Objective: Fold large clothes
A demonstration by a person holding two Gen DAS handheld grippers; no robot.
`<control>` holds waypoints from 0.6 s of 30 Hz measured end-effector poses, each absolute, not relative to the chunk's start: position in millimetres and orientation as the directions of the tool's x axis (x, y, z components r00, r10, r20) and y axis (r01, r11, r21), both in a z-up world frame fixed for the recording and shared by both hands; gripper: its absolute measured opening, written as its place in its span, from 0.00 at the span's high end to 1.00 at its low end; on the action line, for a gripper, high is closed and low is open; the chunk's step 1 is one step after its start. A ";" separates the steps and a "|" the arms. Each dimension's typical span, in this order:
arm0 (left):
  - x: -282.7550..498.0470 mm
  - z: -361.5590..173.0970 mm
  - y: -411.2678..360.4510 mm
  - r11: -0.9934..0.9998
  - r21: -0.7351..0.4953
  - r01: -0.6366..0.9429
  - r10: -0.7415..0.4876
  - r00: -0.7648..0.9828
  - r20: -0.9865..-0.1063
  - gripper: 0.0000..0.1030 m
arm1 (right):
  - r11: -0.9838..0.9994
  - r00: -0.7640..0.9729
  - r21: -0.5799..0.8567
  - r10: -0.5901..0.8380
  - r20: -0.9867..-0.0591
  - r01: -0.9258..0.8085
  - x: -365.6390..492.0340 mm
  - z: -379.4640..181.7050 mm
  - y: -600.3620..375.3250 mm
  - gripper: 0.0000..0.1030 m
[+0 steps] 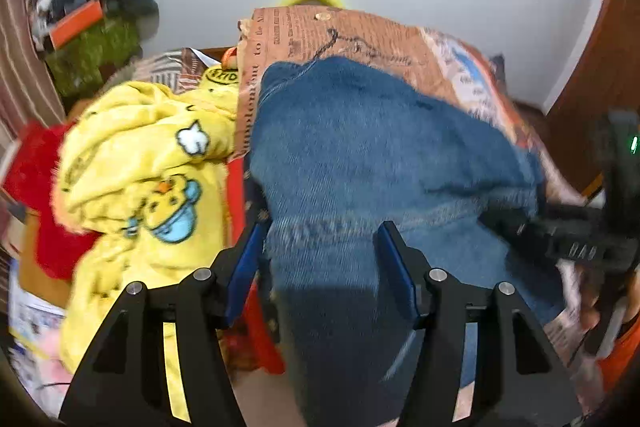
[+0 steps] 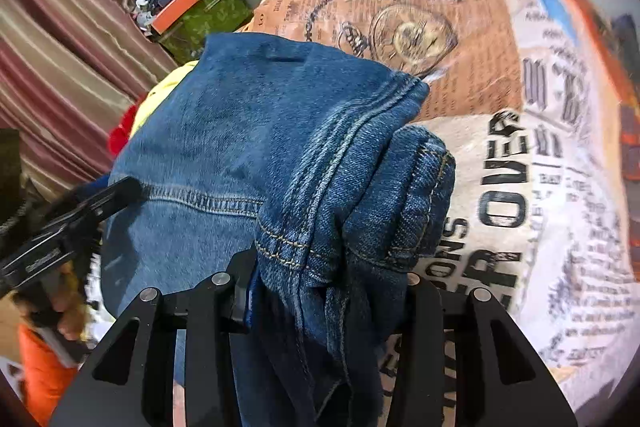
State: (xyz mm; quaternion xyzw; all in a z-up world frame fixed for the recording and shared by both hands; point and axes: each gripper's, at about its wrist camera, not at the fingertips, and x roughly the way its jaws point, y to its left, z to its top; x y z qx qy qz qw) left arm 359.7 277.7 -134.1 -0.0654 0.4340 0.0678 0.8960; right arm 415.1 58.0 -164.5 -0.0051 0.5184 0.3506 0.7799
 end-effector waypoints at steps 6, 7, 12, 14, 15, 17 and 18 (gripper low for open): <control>357.8 -154.1 282.5 0.980 0.000 -0.200 0.122 0.599 -0.791 0.31 | 0.782 0.207 0.377 0.529 -0.823 -0.496 427.9 -165.9 44.2 0.54; 358.1 -156.1 285.5 0.978 -0.016 -0.207 0.113 0.598 -0.793 0.30 | 0.783 0.221 0.363 0.524 -0.823 -0.504 427.4 -161.7 40.8 0.52; 360.2 -163.2 300.6 0.967 -0.089 -0.240 0.076 0.600 -0.796 0.20 | 0.777 0.258 0.299 0.502 -0.825 -0.554 415.4 -151.5 31.4 0.50; 359.6 -164.1 301.8 0.967 -0.088 -0.240 0.077 0.601 -0.796 0.20 | 0.780 0.302 0.246 0.482 -0.822 -0.575 410.5 -149.3 32.5 0.49; 359.4 -164.4 302.1 0.968 -0.083 -0.237 0.079 0.602 -0.795 0.20 | 0.779 0.325 0.218 0.474 -0.818 -0.587 408.5 -148.8 32.5 0.47; 359.8 -165.5 301.5 0.970 -0.070 -0.232 0.086 0.602 -0.794 0.17 | 0.781 0.352 0.177 0.455 -0.818 -0.599 408.3 -151.6 30.3 0.41; 360.0 -166.0 301.4 0.970 -0.068 -0.232 0.088 0.601 -0.794 0.17 | 0.783 0.356 0.167 0.448 -0.820 -0.600 409.6 -154.6 26.8 0.38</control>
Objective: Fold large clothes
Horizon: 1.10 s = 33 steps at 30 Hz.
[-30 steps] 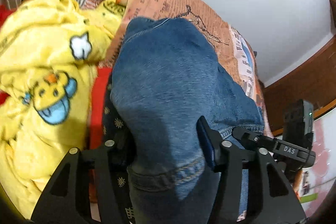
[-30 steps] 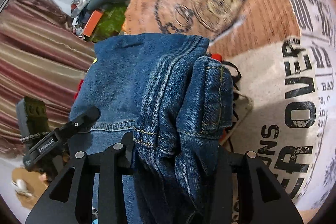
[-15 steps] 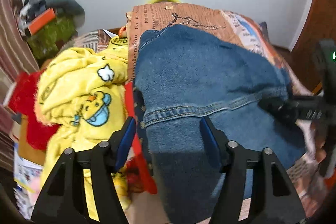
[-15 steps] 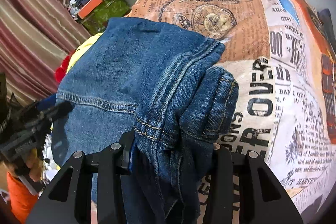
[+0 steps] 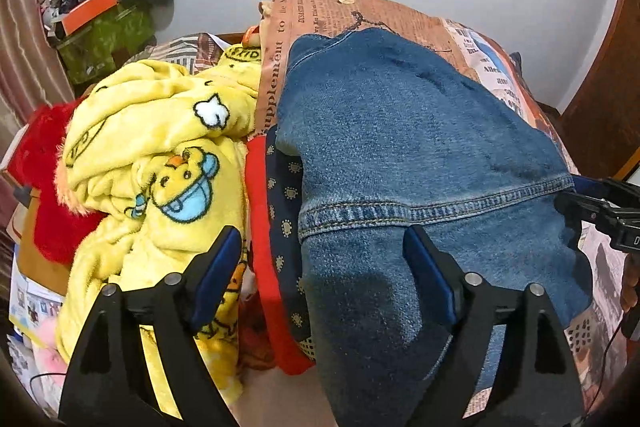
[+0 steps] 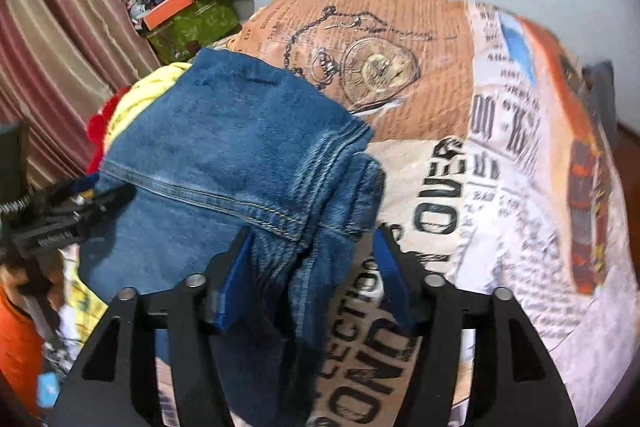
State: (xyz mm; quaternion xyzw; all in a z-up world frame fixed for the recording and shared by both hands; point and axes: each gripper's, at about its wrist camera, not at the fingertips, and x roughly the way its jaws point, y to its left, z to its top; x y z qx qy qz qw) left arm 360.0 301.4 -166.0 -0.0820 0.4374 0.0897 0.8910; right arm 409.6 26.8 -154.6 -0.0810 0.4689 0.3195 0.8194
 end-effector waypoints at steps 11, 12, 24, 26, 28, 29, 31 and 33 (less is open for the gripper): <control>338.8 -143.4 296.1 0.948 -0.154 -0.279 0.057 0.623 -0.780 0.27 | 0.792 0.432 0.276 0.547 -0.717 -0.544 382.2 -97.4 -21.0 0.38; 330.3 -134.3 292.3 0.948 -0.154 -0.279 0.065 0.642 -0.764 0.27 | 0.793 0.454 0.268 0.551 -0.700 -0.548 373.6 -86.0 -23.3 0.38; 192.2 0.4 207.5 0.981 -0.073 -0.180 0.127 0.879 -0.461 0.27 | 0.738 0.623 0.158 0.648 -0.438 -0.656 224.5 22.4 -28.7 0.38; 168.3 14.9 194.2 0.983 -0.068 -0.171 0.129 0.903 -0.410 0.27 | 0.732 0.642 0.146 0.662 -0.388 -0.666 203.8 35.1 -34.4 0.38; 141.1 28.5 177.0 0.984 -0.053 -0.169 0.141 0.927 -0.347 0.27 | 0.731 0.668 0.121 0.669 -0.327 -0.672 176.1 48.7 -40.5 0.38; 133.0 31.6 171.8 0.984 -0.047 -0.170 0.146 0.933 -0.328 0.27 | 0.732 0.678 0.108 0.668 -0.306 -0.673 167.6 52.1 -42.5 0.38; 109.4 39.3 156.6 0.985 -0.038 -0.169 0.152 0.950 -0.273 0.27 | 0.736 0.700 0.075 0.666 -0.258 -0.673 145.8 59.7 -46.2 0.38; 92.9 43.1 146.7 0.985 -0.043 -0.169 0.154 0.959 -0.236 0.27 | 0.739 0.716 0.049 0.665 -0.212 -0.672 124.9 65.5 -50.7 0.37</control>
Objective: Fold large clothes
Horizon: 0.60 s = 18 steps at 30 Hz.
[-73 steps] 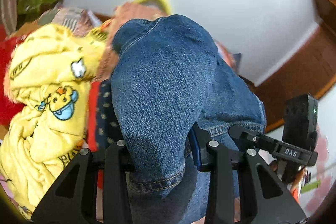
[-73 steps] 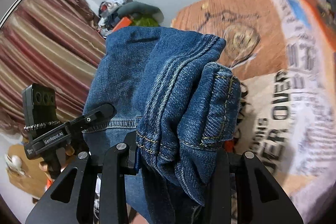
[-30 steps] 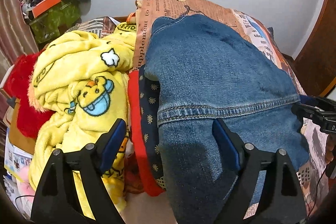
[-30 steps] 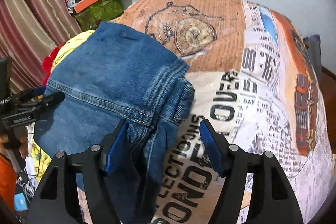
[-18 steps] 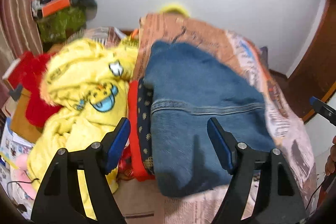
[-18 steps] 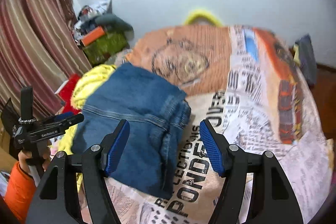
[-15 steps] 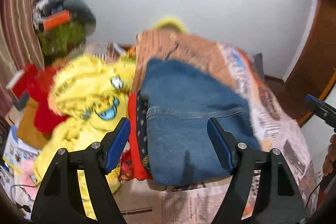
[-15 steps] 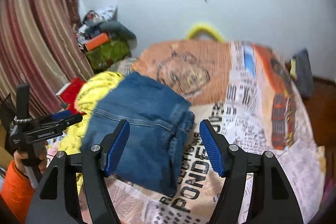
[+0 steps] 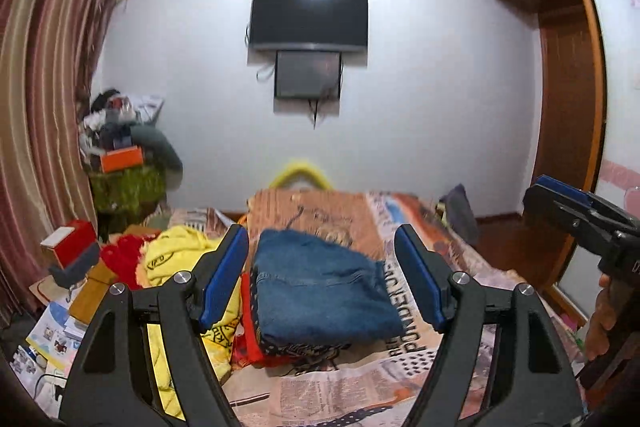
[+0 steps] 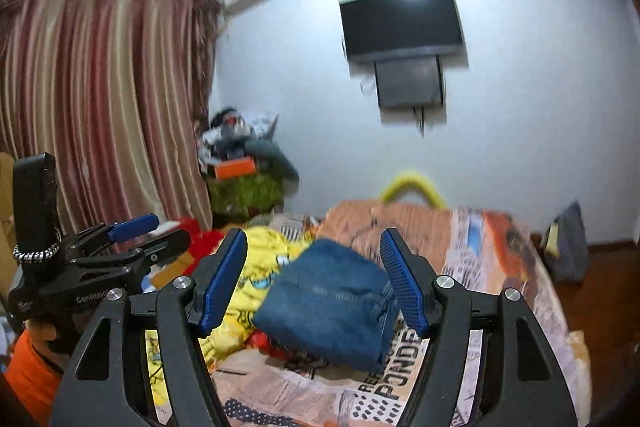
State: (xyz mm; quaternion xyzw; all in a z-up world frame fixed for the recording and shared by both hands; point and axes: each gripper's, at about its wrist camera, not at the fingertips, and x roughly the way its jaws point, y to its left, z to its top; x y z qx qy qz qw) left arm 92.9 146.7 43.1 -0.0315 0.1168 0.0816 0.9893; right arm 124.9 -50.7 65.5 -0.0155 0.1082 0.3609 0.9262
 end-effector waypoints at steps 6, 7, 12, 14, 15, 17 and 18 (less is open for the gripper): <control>57.0 44.9 124.7 0.983 -0.060 -0.173 0.162 0.975 -0.155 0.26 | 0.754 0.739 0.028 0.650 -0.174 -0.656 105.6 62.3 -52.7 0.35; 53.6 44.3 123.4 0.982 -0.060 -0.177 0.166 0.974 -0.152 0.25 | 0.758 0.744 0.024 0.644 -0.179 -0.651 105.4 60.5 -51.7 0.35; 45.7 38.7 118.5 0.973 -0.055 -0.225 0.215 0.965 -0.152 0.13 | 0.792 0.774 0.014 0.600 -0.203 -0.610 109.5 54.4 -51.6 0.22; 44.3 37.0 119.0 0.969 -0.056 -0.241 0.230 0.961 -0.154 0.11 | 0.800 0.780 0.031 0.592 -0.203 -0.599 112.0 53.5 -53.4 0.19; 42.4 36.3 118.7 0.969 -0.056 -0.241 0.230 0.960 -0.157 0.11 | 0.801 0.780 0.039 0.592 -0.204 -0.598 110.0 52.3 -55.6 0.17; 40.8 34.8 119.2 0.968 -0.060 -0.242 0.230 0.960 -0.161 0.11 | 0.807 0.782 0.057 0.585 -0.215 -0.588 112.8 51.6 -58.0 0.14; 40.8 34.3 119.8 0.968 -0.062 -0.244 0.231 0.959 -0.163 0.11 | 0.808 0.782 0.064 0.584 -0.220 -0.585 113.4 50.9 -59.9 0.13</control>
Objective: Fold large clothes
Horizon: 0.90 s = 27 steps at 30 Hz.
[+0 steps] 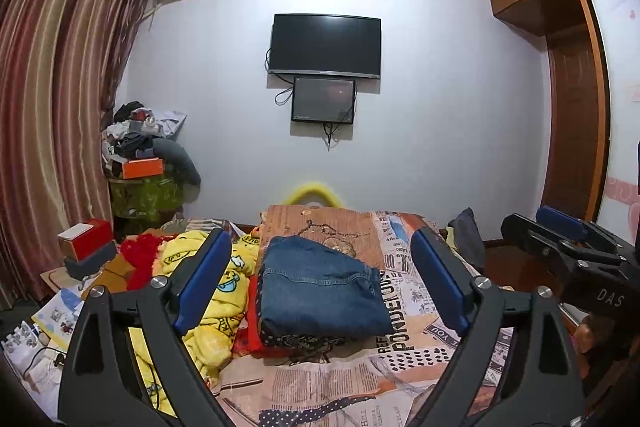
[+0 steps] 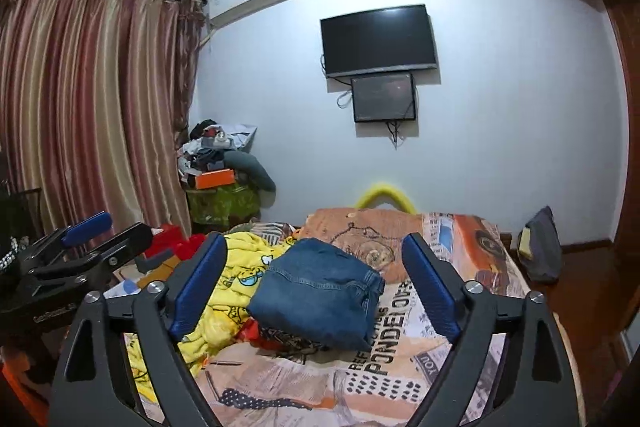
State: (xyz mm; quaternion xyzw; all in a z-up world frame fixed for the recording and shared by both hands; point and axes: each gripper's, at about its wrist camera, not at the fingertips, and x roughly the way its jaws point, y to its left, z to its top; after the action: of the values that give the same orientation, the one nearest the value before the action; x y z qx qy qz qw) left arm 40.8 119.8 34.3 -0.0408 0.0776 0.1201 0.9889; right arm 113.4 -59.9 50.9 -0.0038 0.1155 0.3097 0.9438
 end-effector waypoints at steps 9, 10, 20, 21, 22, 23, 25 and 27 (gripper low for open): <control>42.1 28.4 119.9 0.964 -0.061 -0.260 0.246 0.954 -0.173 0.07 | 0.808 0.779 0.063 0.582 -0.233 -0.585 111.2 44.2 -64.9 0.13; 43.0 27.2 119.9 0.963 -0.060 -0.263 0.249 0.953 -0.174 0.06 | 0.808 0.779 0.062 0.582 -0.235 -0.585 111.2 43.7 -62.8 0.13; 49.9 19.4 115.6 0.963 -0.044 -0.266 0.253 0.948 -0.194 0.04 | 0.814 0.776 0.071 0.572 -0.264 -0.576 115.5 37.9 -64.7 0.13; 50.2 18.6 115.4 0.963 -0.044 -0.265 0.252 0.948 -0.196 0.04 | 0.816 0.778 0.069 0.570 -0.265 -0.574 115.5 38.2 -65.0 0.13; 50.0 17.9 115.4 0.963 -0.045 -0.265 0.251 0.948 -0.196 0.04 | 0.819 0.781 0.066 0.565 -0.266 -0.570 115.5 38.1 -65.6 0.13; 49.8 17.2 115.1 0.963 -0.046 -0.266 0.252 0.948 -0.194 0.03 | 0.821 0.783 0.065 0.562 -0.267 -0.568 115.6 37.5 -65.5 0.13; 49.8 15.6 114.4 0.961 -0.046 -0.272 0.259 0.947 -0.191 0.02 | 0.823 0.784 0.064 0.559 -0.270 -0.565 115.6 37.2 -65.9 0.13; 50.8 14.9 114.3 0.962 -0.045 -0.270 0.256 0.947 -0.194 0.02 | 0.824 0.784 0.066 0.558 -0.271 -0.563 115.4 37.9 -66.4 0.13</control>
State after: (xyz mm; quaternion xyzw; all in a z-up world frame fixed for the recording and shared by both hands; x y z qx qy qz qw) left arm 50.8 114.3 14.9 -0.0356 0.0936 0.1334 0.9860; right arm 115.4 -66.4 37.9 -0.0094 0.1407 0.2968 0.9445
